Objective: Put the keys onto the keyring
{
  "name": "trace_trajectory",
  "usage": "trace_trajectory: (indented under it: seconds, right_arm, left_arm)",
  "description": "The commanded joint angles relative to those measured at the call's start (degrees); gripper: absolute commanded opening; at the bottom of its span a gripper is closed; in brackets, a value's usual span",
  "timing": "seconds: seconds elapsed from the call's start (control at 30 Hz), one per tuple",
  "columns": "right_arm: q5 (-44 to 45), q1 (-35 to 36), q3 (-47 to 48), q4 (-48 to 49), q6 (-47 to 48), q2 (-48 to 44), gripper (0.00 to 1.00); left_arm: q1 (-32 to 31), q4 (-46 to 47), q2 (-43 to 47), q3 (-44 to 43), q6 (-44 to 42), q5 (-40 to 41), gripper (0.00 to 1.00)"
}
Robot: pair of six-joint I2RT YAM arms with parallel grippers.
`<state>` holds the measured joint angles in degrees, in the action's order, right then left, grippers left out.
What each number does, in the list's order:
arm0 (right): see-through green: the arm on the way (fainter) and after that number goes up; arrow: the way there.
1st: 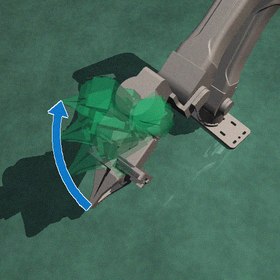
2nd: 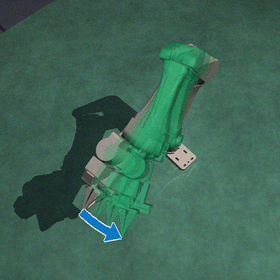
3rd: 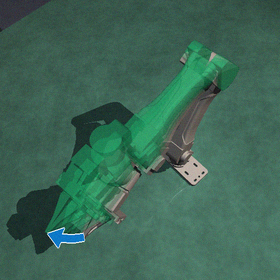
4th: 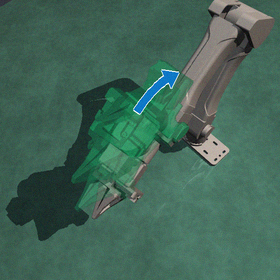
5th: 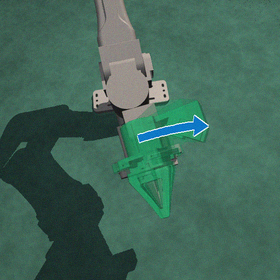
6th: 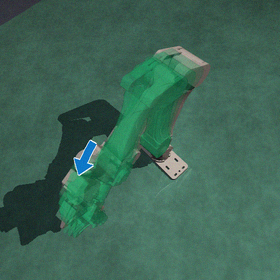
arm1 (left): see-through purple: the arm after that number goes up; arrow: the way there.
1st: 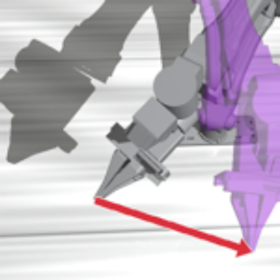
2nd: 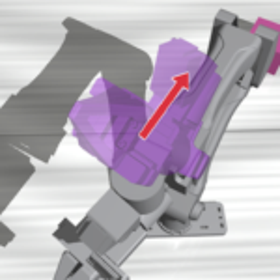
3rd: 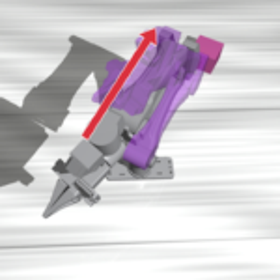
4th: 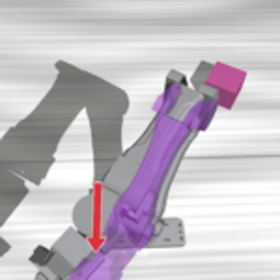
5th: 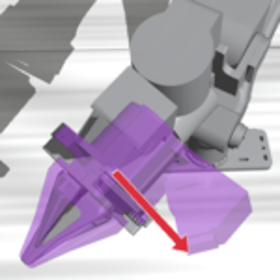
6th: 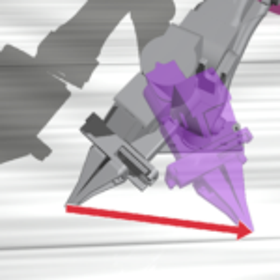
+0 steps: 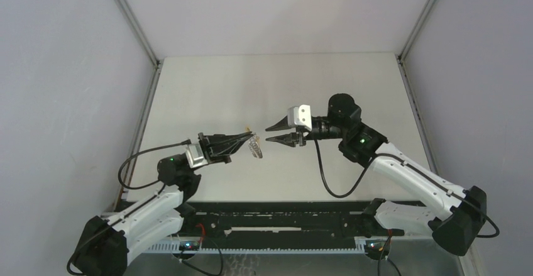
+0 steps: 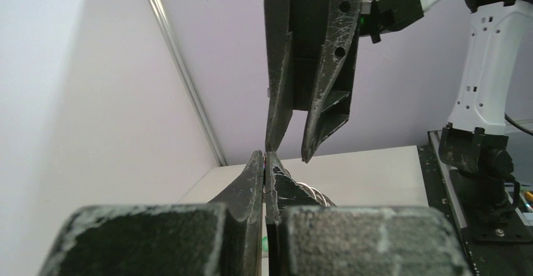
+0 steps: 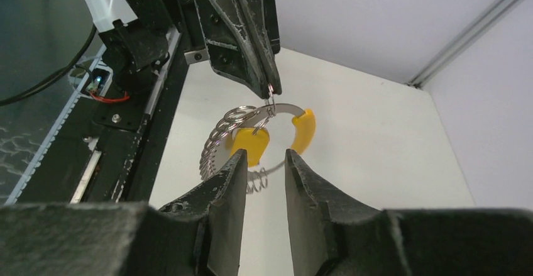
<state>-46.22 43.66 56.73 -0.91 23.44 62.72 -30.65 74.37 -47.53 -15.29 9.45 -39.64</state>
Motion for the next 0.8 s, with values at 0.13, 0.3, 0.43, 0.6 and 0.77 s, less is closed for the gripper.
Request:
trace_trajectory:
  seconds: [0.13, 0.3, 0.43, 0.6, 0.77]
  right_arm:
    - [-5.7, -0.68, 4.44, 5.12, -2.8, 2.94, 0.26]
    - [-8.01, -0.58, 5.14, 4.38, -2.18, 2.9, 0.25]
    - [-9.12, -0.53, 5.16, 4.46, -2.21, 3.23, 0.25]
    - [-9.98, -0.42, 5.74, 4.01, -2.27, 4.41, 0.24]
    - [-11.09, -0.25, 6.54, 3.21, -2.07, 5.34, 0.21]
  left_arm:
    - [-1.16, 5.83, -0.24, -0.68, -0.08, -3.48, 0.0]
    - [-1.33, 5.79, -0.71, -1.12, -0.07, -4.33, 0.0]
    - [-1.42, 5.85, -0.99, -1.53, -0.01, -4.65, 0.0]
    - [-1.6, 5.82, -1.07, -1.72, 0.1, -5.03, 0.0]
    - [-1.78, 5.84, -1.29, -1.81, 0.06, -5.27, 0.0]
